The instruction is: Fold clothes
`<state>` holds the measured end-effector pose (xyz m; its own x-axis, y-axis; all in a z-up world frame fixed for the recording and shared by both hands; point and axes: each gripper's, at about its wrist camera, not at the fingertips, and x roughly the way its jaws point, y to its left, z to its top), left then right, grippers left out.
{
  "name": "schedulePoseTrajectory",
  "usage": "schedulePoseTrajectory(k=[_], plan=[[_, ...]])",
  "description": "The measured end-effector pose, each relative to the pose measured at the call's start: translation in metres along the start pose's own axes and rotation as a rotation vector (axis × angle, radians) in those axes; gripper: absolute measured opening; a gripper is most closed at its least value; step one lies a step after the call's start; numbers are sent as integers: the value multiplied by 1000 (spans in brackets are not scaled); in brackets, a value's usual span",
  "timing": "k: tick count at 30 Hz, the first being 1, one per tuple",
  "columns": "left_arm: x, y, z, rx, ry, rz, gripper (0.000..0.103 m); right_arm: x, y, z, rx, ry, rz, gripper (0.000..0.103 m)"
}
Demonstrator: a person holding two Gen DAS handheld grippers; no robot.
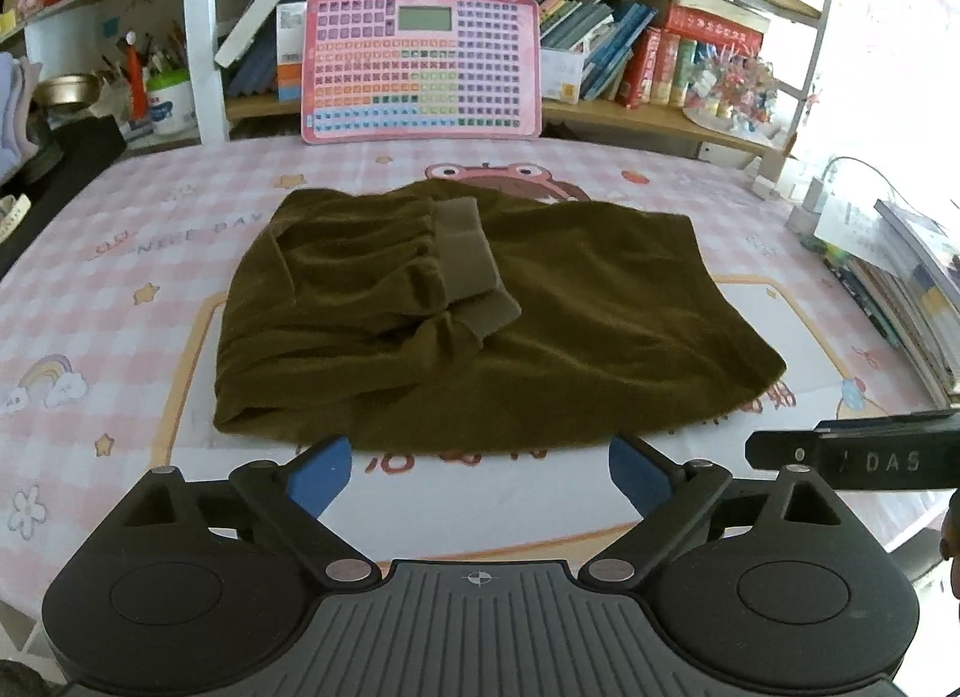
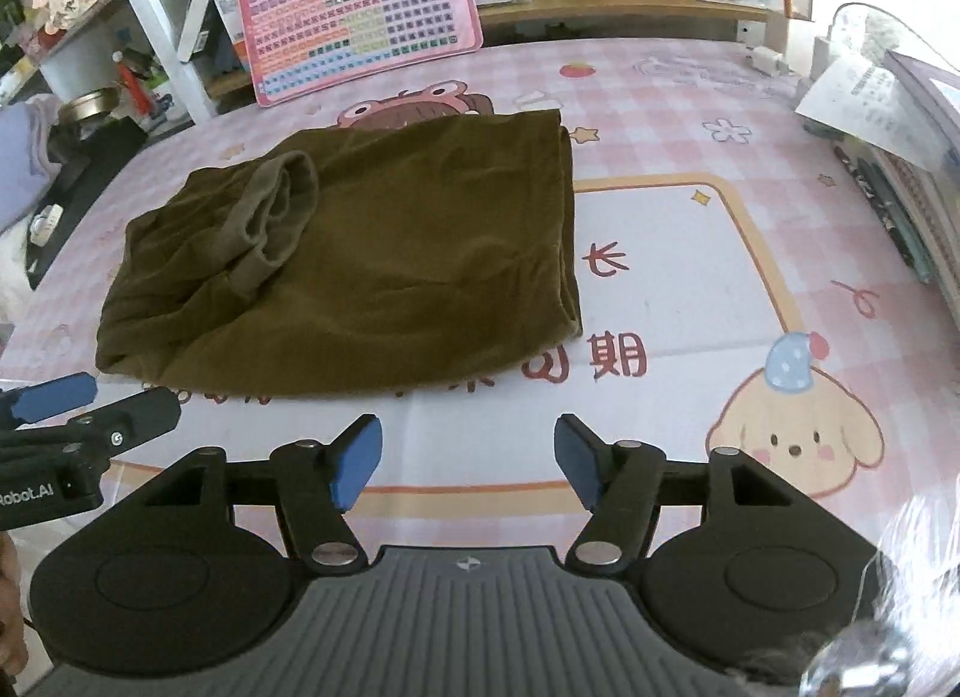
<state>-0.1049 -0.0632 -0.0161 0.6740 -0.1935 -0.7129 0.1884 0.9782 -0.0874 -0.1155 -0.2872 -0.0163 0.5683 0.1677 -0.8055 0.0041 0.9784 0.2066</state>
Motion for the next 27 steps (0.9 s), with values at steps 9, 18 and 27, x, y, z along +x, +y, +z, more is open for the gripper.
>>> schedulePoseTrajectory(k=[9, 18, 27], plan=[[-1, 8, -9, -36, 11, 15, 95, 8, -10, -1, 100, 32, 4, 67], [18, -24, 8, -67, 19, 107, 95, 28, -61, 35, 217, 84, 164, 65], [36, -65, 22, -77, 16, 228, 100, 59, -108, 68, 282, 205, 332, 55]])
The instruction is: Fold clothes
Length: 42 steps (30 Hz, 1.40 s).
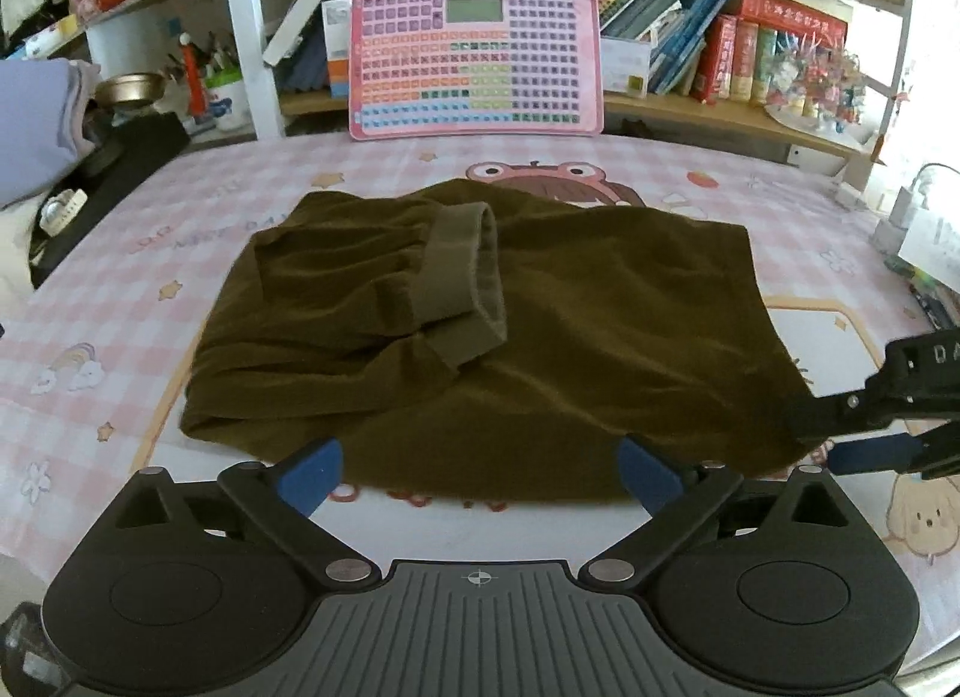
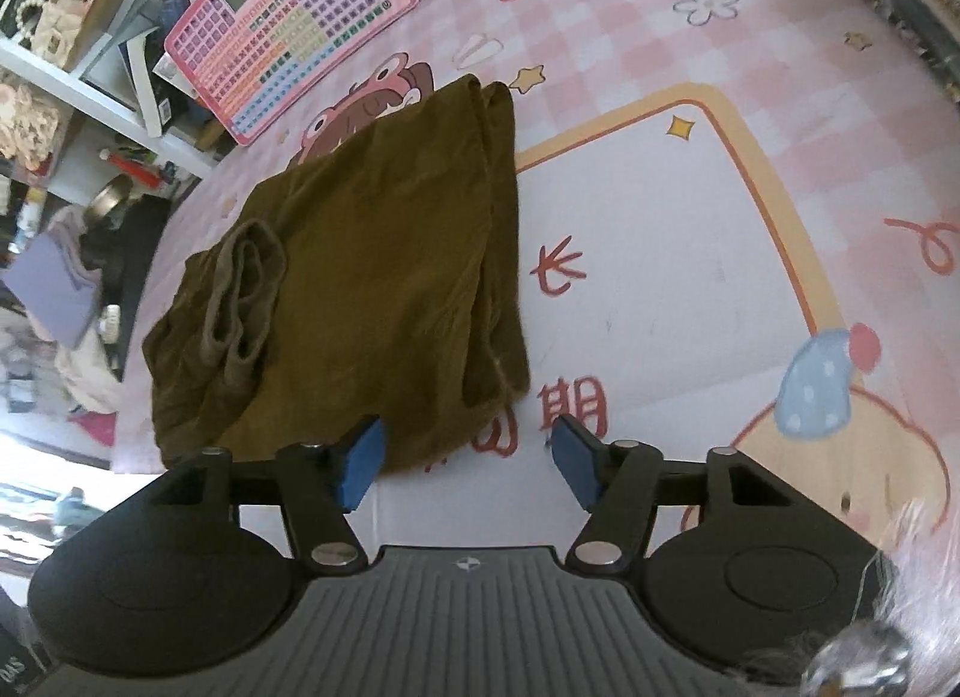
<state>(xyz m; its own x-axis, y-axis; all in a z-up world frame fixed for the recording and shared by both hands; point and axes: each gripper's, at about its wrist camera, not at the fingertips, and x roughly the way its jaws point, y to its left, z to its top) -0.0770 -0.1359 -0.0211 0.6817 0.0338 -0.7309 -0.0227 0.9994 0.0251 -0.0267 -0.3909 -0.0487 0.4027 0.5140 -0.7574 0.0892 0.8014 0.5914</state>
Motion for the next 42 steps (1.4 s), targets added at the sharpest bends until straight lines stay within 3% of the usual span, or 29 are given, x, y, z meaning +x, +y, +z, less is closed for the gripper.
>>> schedulePoseTrajectory(k=[5, 12, 13, 15, 21, 24, 28, 30, 31, 32, 33, 35, 39, 42], plan=[[1, -16, 1, 6, 28, -48, 100, 8, -18, 19, 78, 69, 93, 44], [1, -46, 0, 129, 54, -63, 100, 24, -24, 35, 128, 127, 172, 37], [2, -51, 1, 154, 57, -70, 100, 27, -25, 37, 143, 133, 184, 35], [3, -63, 1, 212, 56, -88, 100, 31, -26, 40, 158, 147, 198, 21], [10, -108, -2, 471, 25, -87, 99, 22, -20, 51, 149, 151, 284, 19], [20, -126, -2, 576, -14, -34, 99, 19, -11, 55, 127, 155, 300, 19], [38, -145, 0, 697, -58, 60, 80, 15, -3, 58, 89, 155, 301, 19], [46, -151, 1, 733, -73, 72, 64, 14, -2, 60, 74, 151, 298, 19], [51, -154, 2, 748, -73, 74, 42, 13, -3, 61, 74, 147, 297, 20], [56, -155, 2, 756, -67, 76, 26, 11, -5, 63, 78, 140, 294, 24], [58, -155, 3, 757, -64, 74, 24, 10, -8, 64, 83, 130, 288, 30], [58, -155, 4, 746, -71, 47, 8, 7, -16, 68, 107, 101, 276, 47], [48, -153, 7, 701, -102, 0, 5, 10, -35, 76, 196, 80, 271, 62], [41, -148, 11, 652, -108, -30, 5, 22, -42, 82, 272, 77, 257, 68]])
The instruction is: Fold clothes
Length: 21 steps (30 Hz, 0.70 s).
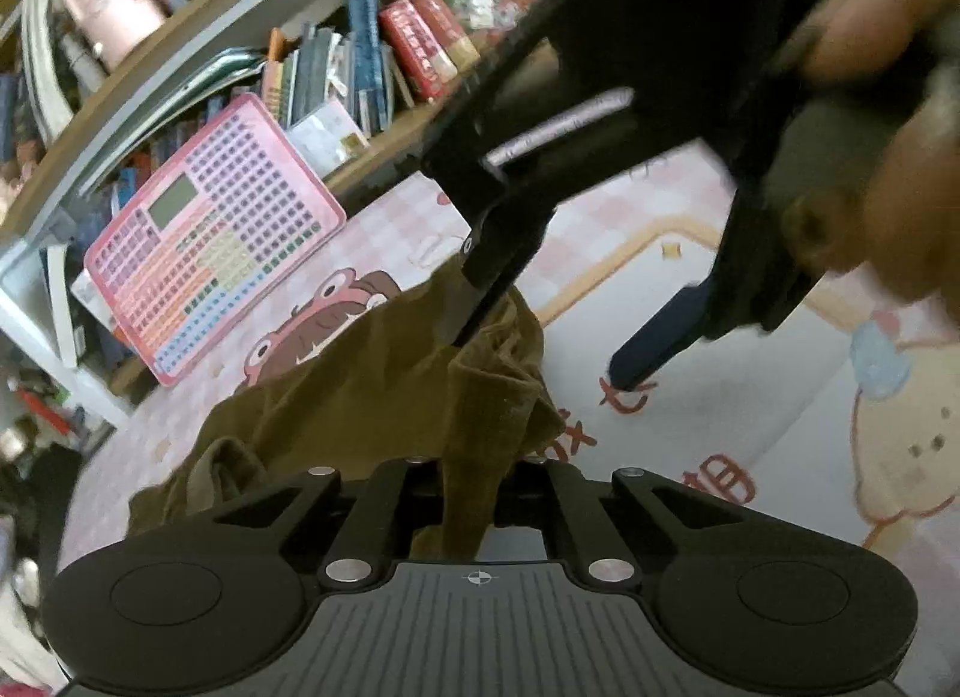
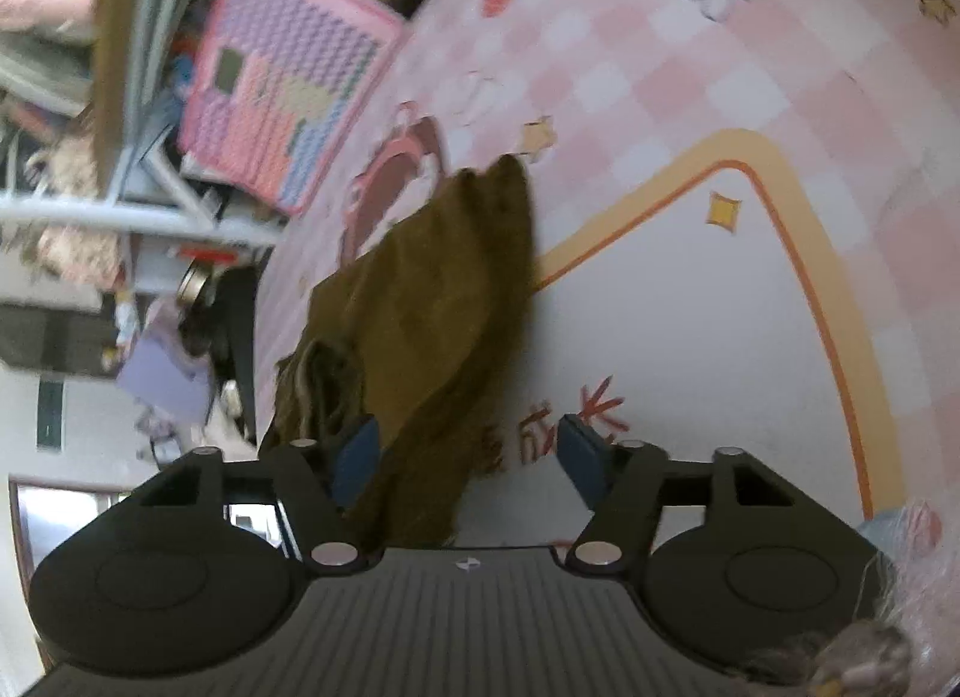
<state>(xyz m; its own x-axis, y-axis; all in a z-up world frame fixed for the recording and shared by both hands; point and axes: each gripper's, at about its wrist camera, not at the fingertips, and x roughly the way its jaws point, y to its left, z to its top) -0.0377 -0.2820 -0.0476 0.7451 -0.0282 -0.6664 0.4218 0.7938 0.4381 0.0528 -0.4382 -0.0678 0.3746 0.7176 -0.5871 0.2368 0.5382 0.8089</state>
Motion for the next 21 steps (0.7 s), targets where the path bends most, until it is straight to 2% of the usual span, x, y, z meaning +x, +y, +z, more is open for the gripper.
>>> schedulePoseTrajectory(k=[5, 8, 10, 12, 14, 21], plan=[[-14, 6, -2, -50, -12, -20, 5, 22, -1, 16, 82, -24, 26, 66], [-23, 12, -4, -91, -23, -44, 5, 29, 0, 20, 81, -22, 17, 57], [-29, 15, -7, -116, -30, -68, 5, 30, -2, 22, 81, -18, 14, 46], [-33, 17, -9, -135, -30, -88, 5, 27, -7, 25, 88, -20, 14, 27], [-36, 19, -12, -156, -31, -111, 5, 21, -13, 27, 91, -30, 24, 13], [-50, 21, -2, -214, -103, -203, 5, -12, -3, 28, -5, -99, 33, 10]])
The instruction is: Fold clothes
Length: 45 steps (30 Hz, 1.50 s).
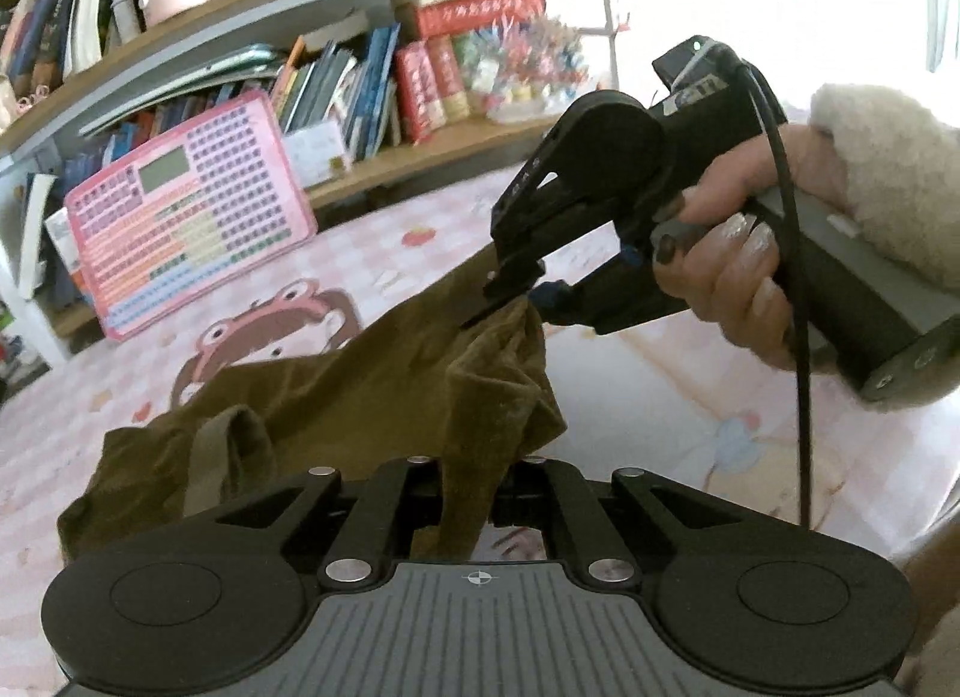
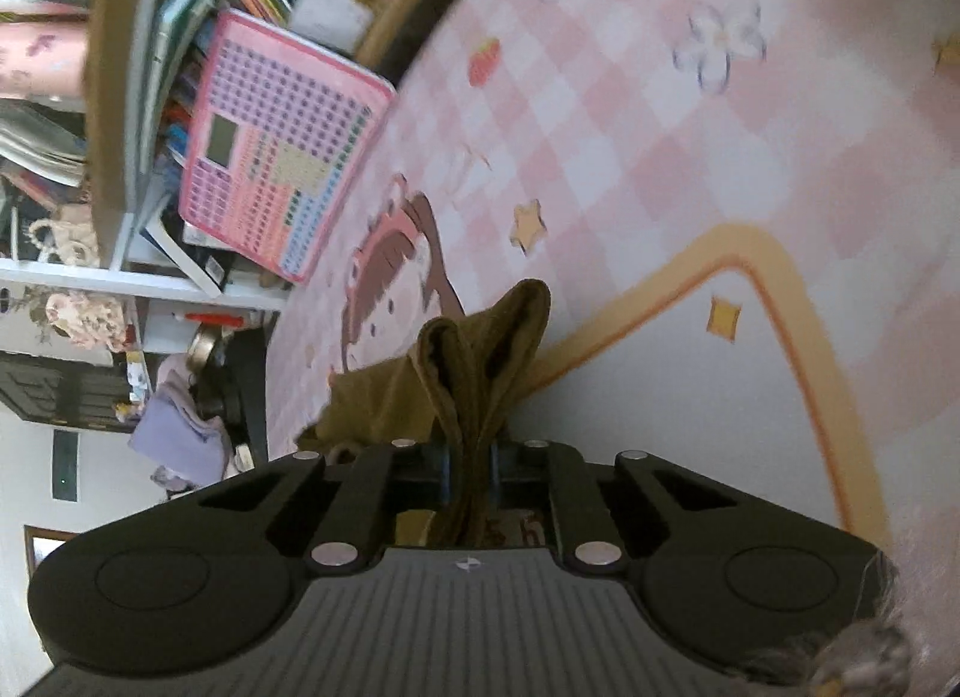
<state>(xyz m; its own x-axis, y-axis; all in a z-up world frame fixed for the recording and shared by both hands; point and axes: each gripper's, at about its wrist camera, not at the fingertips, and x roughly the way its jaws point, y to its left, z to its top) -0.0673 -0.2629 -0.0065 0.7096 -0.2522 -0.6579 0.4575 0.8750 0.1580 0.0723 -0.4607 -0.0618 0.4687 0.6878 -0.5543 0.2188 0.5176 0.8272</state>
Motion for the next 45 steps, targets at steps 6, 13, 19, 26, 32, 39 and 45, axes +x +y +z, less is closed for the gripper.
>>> schedulePoseTrajectory(k=[6, 13, 19, 26, 32, 39, 45], plan=[[5, 0, -6, -76, 12, -107, 5, -16, 0, 3, -10, -31, -61, 10], [-20, 37, -8, -267, -84, -150, 5, -22, 35, -3, -90, -58, -29, 11], [-51, 100, -28, -542, -162, -191, 5, -3, 105, -23, -266, -56, 19, 11], [-64, 165, -70, -748, -146, -186, 5, 59, 166, -63, -402, -10, -1, 11], [-59, 213, -105, -835, -27, -194, 9, 123, 190, -92, -457, 9, -111, 21], [-70, 256, -136, -844, 38, -156, 38, 163, 201, -115, -432, 11, -143, 41], [-75, 289, -149, -849, 17, -164, 44, 147, 213, -132, -438, -55, -106, 50]])
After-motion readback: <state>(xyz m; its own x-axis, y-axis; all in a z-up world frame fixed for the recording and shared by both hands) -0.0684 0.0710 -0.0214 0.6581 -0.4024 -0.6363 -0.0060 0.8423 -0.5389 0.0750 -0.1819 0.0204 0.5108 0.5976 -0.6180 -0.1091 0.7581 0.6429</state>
